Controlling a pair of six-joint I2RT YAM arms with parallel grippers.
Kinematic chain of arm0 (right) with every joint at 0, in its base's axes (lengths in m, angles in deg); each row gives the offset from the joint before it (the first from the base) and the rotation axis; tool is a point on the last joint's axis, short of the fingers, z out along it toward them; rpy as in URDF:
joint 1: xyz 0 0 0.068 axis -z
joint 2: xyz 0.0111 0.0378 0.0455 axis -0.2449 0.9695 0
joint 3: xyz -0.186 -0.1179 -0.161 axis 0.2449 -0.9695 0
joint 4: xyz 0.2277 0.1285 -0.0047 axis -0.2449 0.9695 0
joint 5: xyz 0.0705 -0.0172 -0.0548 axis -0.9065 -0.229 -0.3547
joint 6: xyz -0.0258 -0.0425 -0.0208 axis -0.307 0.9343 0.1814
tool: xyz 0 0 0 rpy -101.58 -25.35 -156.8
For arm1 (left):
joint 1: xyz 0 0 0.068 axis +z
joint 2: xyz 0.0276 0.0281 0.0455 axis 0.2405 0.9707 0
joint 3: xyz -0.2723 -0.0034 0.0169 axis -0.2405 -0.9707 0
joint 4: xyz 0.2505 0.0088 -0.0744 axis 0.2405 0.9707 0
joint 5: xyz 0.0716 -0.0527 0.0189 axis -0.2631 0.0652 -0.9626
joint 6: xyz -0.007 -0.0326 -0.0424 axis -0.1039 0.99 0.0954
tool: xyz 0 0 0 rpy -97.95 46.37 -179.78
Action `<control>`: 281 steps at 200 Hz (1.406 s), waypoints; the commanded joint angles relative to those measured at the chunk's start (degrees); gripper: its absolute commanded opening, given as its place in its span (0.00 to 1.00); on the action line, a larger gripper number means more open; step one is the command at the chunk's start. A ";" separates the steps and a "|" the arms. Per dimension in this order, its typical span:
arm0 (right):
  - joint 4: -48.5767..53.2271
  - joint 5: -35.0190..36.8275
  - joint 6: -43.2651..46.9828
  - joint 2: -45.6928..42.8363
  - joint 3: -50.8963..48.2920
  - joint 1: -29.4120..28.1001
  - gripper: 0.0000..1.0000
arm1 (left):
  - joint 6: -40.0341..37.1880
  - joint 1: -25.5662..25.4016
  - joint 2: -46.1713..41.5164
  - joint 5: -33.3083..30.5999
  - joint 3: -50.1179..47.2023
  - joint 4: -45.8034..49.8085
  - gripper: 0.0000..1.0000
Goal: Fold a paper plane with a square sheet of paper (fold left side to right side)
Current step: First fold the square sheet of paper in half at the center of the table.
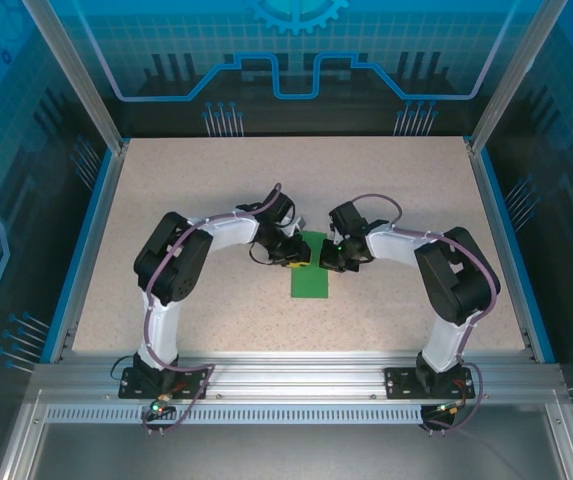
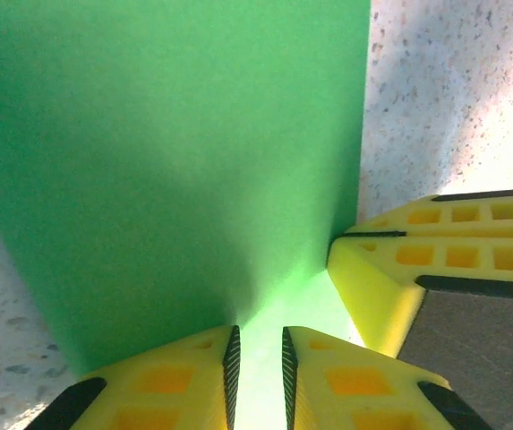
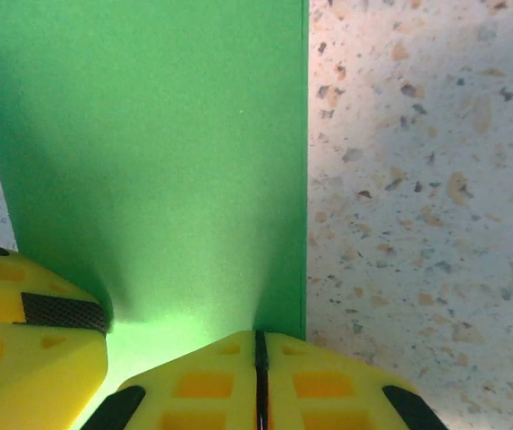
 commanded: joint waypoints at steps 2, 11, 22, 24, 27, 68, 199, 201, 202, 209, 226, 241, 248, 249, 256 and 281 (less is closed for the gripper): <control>5.42 2.63 0.54 4.19 -1.44 -0.84 0.09 | -0.67 0.66 1.45 -1.50 -1.27 2.56 0.23; 5.59 2.74 0.60 4.19 -1.37 -0.84 0.09 | -0.72 0.72 1.51 -1.67 -1.35 2.60 0.23; 5.73 2.76 0.60 4.25 -1.34 -0.80 0.09 | -0.76 0.81 1.54 -1.85 -1.54 2.67 0.23; 5.76 2.75 0.60 4.25 -1.31 -0.79 0.09 | -0.76 0.77 1.58 -1.84 -1.59 2.76 0.23; 5.77 2.80 0.65 4.25 -1.27 -0.81 0.09 | -0.76 0.81 1.62 -1.89 -1.61 2.78 0.23; 6.44 3.19 0.78 4.42 -1.26 -0.80 0.09 | -0.98 0.83 1.40 -2.29 -2.19 3.05 0.22; 7.09 3.95 1.19 4.45 -1.39 -0.84 0.09 | -0.93 3.41 -1.00 -3.96 -5.90 2.49 0.23; 7.09 3.98 1.21 4.45 -1.43 -0.84 0.09 | -0.89 3.42 -1.08 -3.93 -5.91 2.50 0.23; 7.09 3.98 1.17 4.44 -1.44 -0.84 0.09 | -0.91 3.48 -1.09 -3.92 -5.96 2.50 0.23; 7.09 4.06 1.18 4.46 -1.42 -0.84 0.09 | -0.94 3.54 -1.19 -4.08 -6.16 2.42 0.23; 7.09 4.14 1.13 4.52 -1.52 -0.76 0.09 | -0.84 3.98 -1.75 -4.43 -6.60 2.35 0.23; 7.09 4.17 1.18 4.53 -1.61 -0.75 0.09 | -0.83 4.33 -2.11 -4.55 -6.91 2.33 0.23; 7.09 4.15 1.19 4.51 -1.59 -0.75 0.09 | -0.80 4.52 -2.32 -4.54 -7.01 2.35 0.23; 7.09 4.16 1.16 4.56 -1.56 -0.75 0.09 | -0.82 4.56 -2.37 -4.58 -7.04 2.38 0.23; 7.09 4.16 1.15 4.53 -1.59 -0.75 0.09 | -0.83 4.68 -2.58 -4.66 -7.19 2.35 0.23; 7.09 4.17 1.14 4.50 -1.64 -0.69 0.09 | -0.83 5.19 -3.51 -5.16 -7.75 2.26 0.23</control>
